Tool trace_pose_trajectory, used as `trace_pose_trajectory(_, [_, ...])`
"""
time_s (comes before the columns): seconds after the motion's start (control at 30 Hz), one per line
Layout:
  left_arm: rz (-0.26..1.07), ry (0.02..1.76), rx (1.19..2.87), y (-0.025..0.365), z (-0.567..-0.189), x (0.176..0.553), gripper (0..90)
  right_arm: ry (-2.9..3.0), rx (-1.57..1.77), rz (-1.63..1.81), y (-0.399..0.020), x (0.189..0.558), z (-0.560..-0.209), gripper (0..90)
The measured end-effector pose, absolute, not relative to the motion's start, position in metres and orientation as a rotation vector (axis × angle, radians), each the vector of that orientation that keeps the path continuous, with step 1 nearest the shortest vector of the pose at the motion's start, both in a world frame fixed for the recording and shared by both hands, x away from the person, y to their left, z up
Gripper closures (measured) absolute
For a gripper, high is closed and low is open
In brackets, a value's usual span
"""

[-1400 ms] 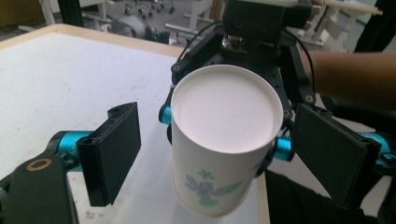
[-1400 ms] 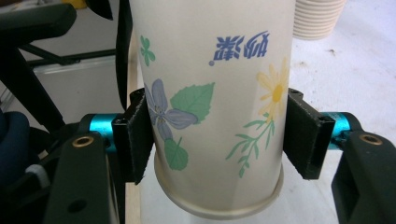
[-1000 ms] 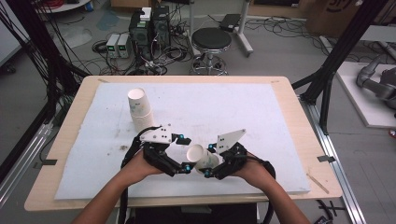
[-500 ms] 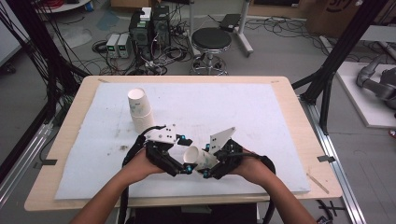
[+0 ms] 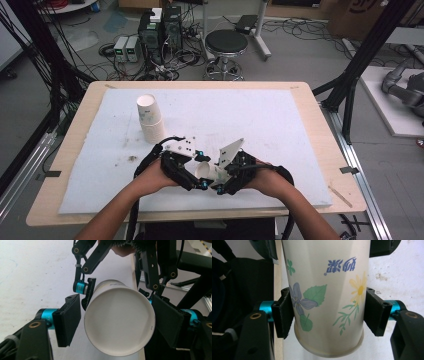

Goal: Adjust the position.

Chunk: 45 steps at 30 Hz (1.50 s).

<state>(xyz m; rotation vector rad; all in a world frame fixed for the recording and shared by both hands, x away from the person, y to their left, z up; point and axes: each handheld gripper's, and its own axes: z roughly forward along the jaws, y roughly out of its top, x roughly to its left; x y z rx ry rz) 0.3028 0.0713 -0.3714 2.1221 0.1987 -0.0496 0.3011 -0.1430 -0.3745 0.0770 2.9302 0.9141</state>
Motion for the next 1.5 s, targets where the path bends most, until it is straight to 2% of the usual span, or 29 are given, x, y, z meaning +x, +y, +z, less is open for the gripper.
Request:
trace_pose_trajectory(0.2, [-0.062, 0.187, 2.140, 0.071, -0.373, 0.303, 34.3, 2.949, 0.066, 0.851, -0.139, 0.300, -0.375, 33.3])
trace_pose_trajectory(0.4, [-0.061, 0.182, 2.165, 0.070, -0.374, 0.303, 35.4, 2.967, 0.072, 0.815, -0.138, 0.300, -0.375, 33.4])
trace_pose_trajectory(0.53, [-0.053, 0.202, 2.155, 0.071, -0.374, 0.304, 36.2, 2.947, 0.063, 0.828, -0.139, 0.301, -0.376, 27.3])
trace_pose_trajectory(0.6, [-0.050, 0.214, 2.132, 0.074, -0.375, 0.304, 36.5, 2.923, 0.126, 0.880, -0.143, 0.302, -0.376, 19.2])
trace_pose_trajectory(1.13, [-0.022, 0.283, 1.941, 0.099, -0.386, 0.302, 37.0, 2.667, 0.365, 1.469, -0.197, 0.298, -0.365, 19.2])
trace_pose_trajectory(1.5, [0.032, 0.300, 1.807, 0.113, -0.393, 0.299, 36.8, 2.473, 0.492, 1.642, -0.222, 0.288, -0.384, 19.2])
